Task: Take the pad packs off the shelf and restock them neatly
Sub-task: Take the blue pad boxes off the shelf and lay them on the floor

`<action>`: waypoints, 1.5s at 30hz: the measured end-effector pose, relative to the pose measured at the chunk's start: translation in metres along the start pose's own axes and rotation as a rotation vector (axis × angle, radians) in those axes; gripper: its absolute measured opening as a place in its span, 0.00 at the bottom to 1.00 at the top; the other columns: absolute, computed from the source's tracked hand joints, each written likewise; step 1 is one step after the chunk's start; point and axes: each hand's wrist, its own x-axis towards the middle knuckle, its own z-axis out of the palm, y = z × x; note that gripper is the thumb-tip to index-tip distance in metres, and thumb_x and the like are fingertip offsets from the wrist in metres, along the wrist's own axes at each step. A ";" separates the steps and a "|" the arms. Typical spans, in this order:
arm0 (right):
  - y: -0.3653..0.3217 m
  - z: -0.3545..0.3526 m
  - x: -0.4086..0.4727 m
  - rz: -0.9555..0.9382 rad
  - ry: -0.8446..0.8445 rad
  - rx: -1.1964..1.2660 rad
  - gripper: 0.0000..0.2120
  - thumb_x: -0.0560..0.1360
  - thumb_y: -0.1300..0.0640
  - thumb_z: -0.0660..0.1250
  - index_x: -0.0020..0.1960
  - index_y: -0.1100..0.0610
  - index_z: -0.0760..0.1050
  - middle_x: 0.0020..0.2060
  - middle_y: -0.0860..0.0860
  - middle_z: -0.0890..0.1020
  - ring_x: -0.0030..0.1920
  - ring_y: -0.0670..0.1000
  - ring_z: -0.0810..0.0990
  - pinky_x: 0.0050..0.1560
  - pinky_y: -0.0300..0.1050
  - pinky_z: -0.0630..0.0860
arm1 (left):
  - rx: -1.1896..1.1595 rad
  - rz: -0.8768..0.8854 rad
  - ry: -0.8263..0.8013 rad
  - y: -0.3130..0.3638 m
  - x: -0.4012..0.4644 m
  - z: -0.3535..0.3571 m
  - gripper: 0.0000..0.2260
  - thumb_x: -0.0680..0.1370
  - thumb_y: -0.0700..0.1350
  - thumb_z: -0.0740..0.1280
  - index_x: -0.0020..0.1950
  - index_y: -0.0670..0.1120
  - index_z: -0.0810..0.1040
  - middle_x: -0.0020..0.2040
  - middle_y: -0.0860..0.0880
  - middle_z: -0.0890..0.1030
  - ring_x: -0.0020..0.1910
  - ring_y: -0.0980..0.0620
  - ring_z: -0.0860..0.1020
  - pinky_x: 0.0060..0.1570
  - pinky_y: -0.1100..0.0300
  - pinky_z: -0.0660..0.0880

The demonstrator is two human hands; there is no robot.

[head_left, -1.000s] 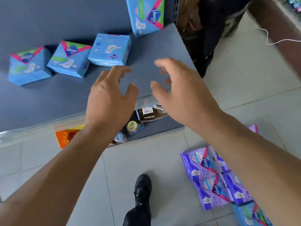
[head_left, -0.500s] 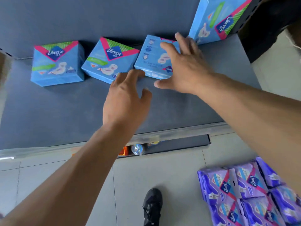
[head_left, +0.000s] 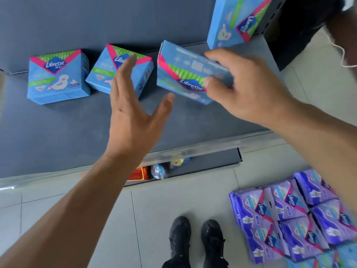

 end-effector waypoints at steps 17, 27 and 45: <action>0.065 -0.072 -0.301 0.980 0.502 1.181 0.22 0.75 0.65 0.70 0.66 0.51 0.70 0.48 0.53 0.84 0.46 0.53 0.86 0.38 0.46 0.81 | -0.369 -0.292 -0.544 0.134 -0.169 0.141 0.19 0.74 0.57 0.70 0.64 0.61 0.73 0.50 0.55 0.83 0.50 0.52 0.83 0.51 0.47 0.80; 0.131 -0.103 -0.566 1.214 0.645 1.116 0.17 0.76 0.59 0.69 0.61 0.42 0.76 0.49 0.48 0.83 0.49 0.53 0.85 0.50 0.57 0.81 | -0.143 -0.330 -0.896 0.207 -0.372 0.274 0.17 0.76 0.52 0.69 0.64 0.60 0.73 0.50 0.54 0.83 0.45 0.56 0.83 0.35 0.70 0.75; 0.173 0.067 -0.793 1.930 0.869 1.095 0.13 0.77 0.59 0.66 0.61 0.52 0.72 0.49 0.48 0.81 0.47 0.47 0.84 0.40 0.40 0.77 | 0.370 -0.011 -1.561 0.106 -0.567 0.443 0.14 0.75 0.35 0.64 0.59 0.47 0.76 0.48 0.53 0.81 0.46 0.55 0.80 0.40 0.73 0.72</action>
